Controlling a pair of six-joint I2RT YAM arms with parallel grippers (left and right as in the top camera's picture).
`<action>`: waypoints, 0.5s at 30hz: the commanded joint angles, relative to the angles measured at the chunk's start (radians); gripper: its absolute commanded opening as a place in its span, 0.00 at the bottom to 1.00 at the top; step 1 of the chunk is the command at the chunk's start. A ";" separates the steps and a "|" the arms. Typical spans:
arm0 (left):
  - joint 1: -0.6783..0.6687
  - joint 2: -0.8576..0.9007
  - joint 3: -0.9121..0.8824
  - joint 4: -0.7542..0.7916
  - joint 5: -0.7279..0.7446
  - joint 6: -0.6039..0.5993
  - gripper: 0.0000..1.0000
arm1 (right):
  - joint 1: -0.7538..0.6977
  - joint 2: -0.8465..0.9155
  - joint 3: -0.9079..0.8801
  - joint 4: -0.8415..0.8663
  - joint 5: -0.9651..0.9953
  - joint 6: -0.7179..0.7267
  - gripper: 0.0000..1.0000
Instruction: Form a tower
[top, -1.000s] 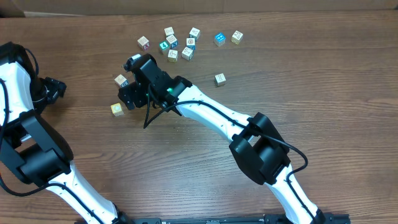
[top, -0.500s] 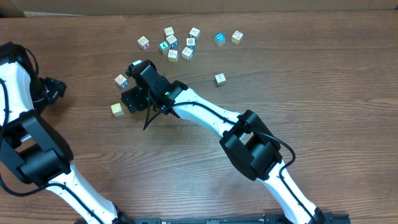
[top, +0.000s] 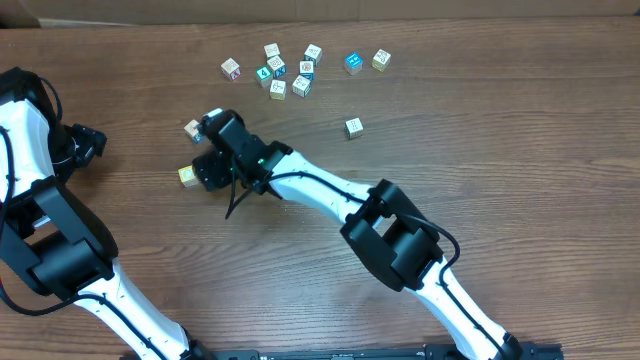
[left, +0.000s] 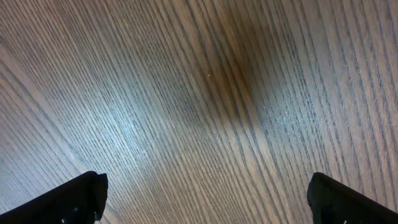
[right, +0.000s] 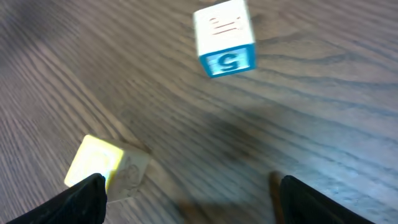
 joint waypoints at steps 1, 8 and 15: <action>-0.008 0.006 0.015 -0.002 -0.009 0.019 1.00 | 0.015 0.026 0.011 0.010 0.041 0.006 0.87; -0.008 0.007 0.015 -0.002 -0.009 0.019 1.00 | 0.007 0.002 0.021 -0.018 0.037 0.042 0.97; -0.008 0.006 0.015 -0.002 -0.009 0.019 1.00 | 0.005 -0.049 0.021 -0.019 0.006 0.045 0.96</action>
